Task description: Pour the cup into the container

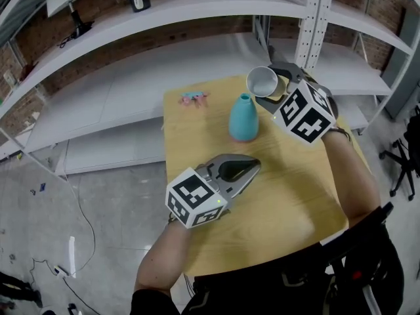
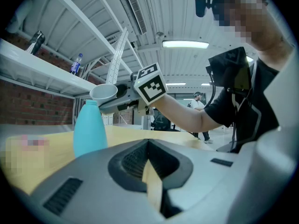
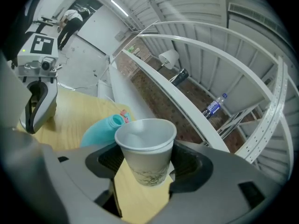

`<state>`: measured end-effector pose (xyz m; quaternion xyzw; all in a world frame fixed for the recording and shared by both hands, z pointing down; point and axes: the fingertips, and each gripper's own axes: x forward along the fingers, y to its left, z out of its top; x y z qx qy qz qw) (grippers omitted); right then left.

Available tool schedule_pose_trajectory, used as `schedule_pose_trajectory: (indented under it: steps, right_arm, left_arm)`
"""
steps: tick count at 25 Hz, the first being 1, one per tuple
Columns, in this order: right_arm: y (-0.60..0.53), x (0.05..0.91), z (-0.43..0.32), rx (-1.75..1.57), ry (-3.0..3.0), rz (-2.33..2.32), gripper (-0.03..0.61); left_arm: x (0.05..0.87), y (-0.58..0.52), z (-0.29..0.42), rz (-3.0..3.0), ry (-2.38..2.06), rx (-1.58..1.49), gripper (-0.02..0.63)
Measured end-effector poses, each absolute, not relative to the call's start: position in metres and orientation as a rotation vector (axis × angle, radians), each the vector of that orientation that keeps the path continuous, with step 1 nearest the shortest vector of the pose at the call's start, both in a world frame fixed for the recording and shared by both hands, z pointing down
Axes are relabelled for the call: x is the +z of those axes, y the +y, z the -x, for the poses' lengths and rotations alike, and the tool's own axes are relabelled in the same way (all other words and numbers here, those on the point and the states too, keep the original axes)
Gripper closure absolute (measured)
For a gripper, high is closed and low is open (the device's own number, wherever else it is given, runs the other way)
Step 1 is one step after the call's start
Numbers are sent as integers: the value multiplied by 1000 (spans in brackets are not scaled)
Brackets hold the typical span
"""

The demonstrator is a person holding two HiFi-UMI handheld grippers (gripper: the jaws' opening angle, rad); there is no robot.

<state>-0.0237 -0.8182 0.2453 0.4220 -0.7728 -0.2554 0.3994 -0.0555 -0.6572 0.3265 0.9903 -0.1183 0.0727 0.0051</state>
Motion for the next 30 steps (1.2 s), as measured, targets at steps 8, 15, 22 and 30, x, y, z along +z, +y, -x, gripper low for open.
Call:
schedule_pose_trajectory:
  steps: [8,15,22,30]
  right_arm:
    - [-822,261,-12,-455,-2095,-1170,268]
    - [-825,283,-61,-185,-2250,-1304,268]
    - [-820,308,-110,39,-2309,-1421,268]
    - [-819,326,-136,191,-2356,-1462,268]
  left_arm:
    - [326,-657,55,-3102,-369,230,613]
    - [325,-658,57,-3103,-372,228,612]
    - [324,-658,58,-3102,-379,232,613]
    - [323,-658,58,-3090,-397,232,612]
